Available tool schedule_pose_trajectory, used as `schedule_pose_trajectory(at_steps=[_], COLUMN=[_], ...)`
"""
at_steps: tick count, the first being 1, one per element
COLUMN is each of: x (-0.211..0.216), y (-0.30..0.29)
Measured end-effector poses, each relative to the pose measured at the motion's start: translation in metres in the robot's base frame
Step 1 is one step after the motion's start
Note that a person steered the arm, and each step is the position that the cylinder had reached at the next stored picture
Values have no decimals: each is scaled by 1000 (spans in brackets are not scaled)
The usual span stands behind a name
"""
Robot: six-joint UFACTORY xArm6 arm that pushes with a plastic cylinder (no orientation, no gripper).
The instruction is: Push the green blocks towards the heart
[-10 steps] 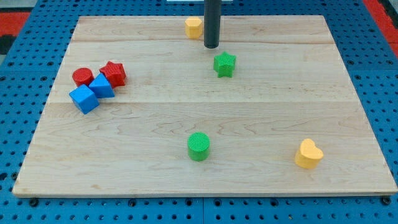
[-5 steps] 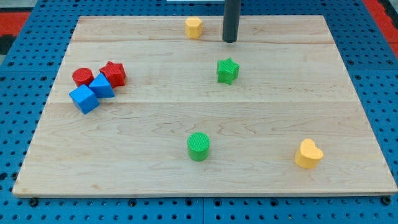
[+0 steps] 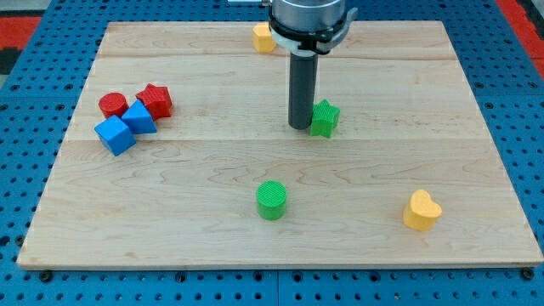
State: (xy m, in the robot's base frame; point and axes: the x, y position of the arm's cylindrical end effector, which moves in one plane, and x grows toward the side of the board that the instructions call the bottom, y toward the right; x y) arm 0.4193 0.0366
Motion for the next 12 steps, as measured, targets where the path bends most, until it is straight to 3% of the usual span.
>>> schedule_pose_trajectory(at_steps=[1,3,4,5,6,7,8,10,11,12], x=[-40,24,57,58,100,96,55,89,121,123], y=[-8,86,110,124,149,101,94,-97,-55,16])
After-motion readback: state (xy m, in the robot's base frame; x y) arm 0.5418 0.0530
